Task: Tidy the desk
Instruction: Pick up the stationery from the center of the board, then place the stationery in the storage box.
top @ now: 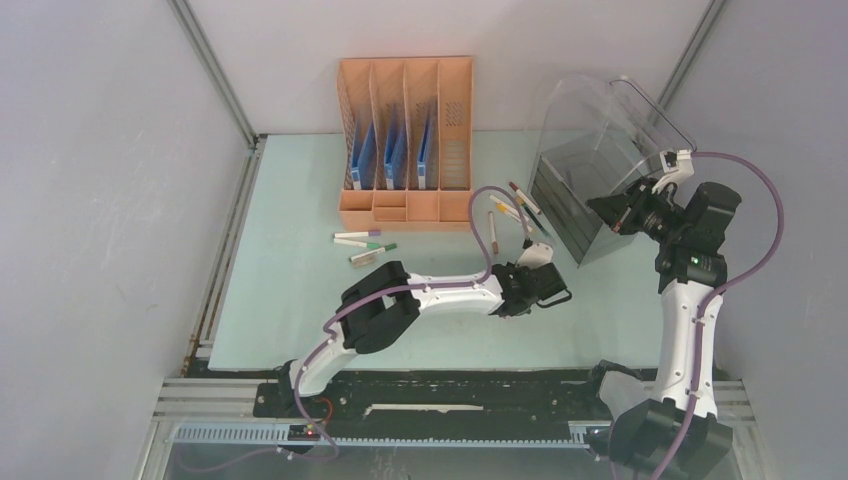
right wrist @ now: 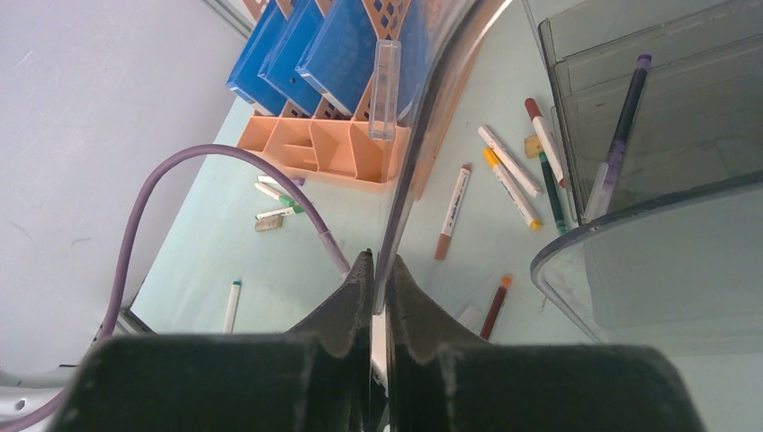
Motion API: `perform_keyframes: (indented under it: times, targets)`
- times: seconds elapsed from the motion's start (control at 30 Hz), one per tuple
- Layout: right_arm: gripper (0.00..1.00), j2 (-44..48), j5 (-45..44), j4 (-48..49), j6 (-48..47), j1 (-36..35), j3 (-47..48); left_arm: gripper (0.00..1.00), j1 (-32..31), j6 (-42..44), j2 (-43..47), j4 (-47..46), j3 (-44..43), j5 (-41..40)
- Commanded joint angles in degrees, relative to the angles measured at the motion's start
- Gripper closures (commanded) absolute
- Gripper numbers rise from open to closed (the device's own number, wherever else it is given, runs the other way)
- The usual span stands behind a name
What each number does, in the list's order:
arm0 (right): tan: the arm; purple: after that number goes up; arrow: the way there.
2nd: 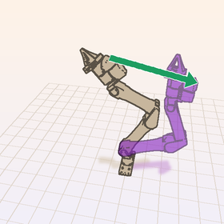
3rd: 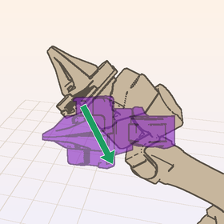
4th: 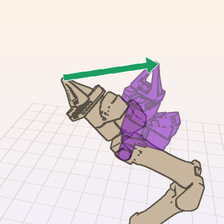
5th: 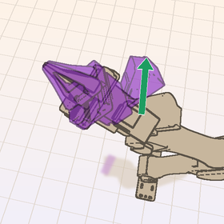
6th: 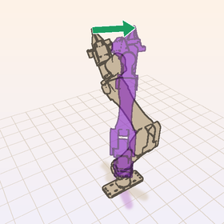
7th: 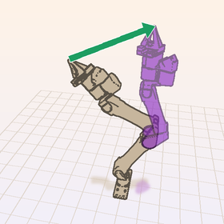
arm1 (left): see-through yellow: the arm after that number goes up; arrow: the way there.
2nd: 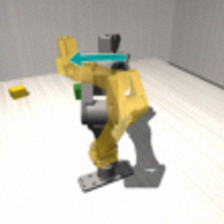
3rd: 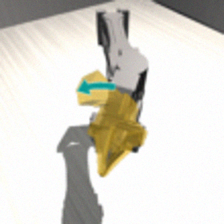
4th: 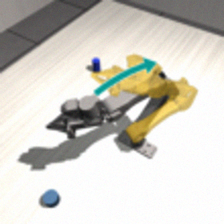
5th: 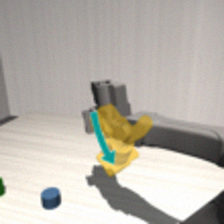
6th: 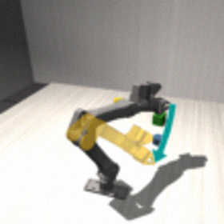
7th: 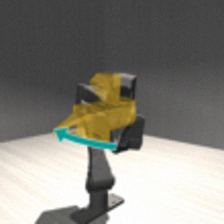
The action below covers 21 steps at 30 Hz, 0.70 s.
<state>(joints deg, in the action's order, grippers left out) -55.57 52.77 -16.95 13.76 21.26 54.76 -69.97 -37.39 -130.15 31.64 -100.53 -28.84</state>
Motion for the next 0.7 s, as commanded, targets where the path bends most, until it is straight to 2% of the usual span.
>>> perform_keyframes:
  times: [0.0, 0.13, 0.33, 0.53, 0.67]
  targets:
    - [0.90, 2.7, 3.3, 2.4, -2.1, -1.0, 1.1, 1.00, -0.1, 2.1, 4.4, -1.6, 4.2, -0.9]
    - [0.90, 2.6, 3.5, 2.5, -2.1, -1.4, 1.1, 1.00, -0.1, 4.2, 12.5, -8.3, 12.1, -0.9]
    - [0.90, 1.8, 3.0, 2.4, -3.0, -3.2, 1.1, 1.00, 0.3, 8.3, 26.2, -26.5, 27.6, 1.9]
    - [0.90, 1.3, 2.7, 2.0, -3.5, -4.1, 1.3, 1.00, 2.3, 11.7, 34.8, -47.8, 39.8, 11.7]
    - [0.90, 0.4, 2.7, 0.7, -4.1, -4.5, 2.2, 1.00, 6.0, 8.2, 37.0, -60.3, 44.9, 20.9]
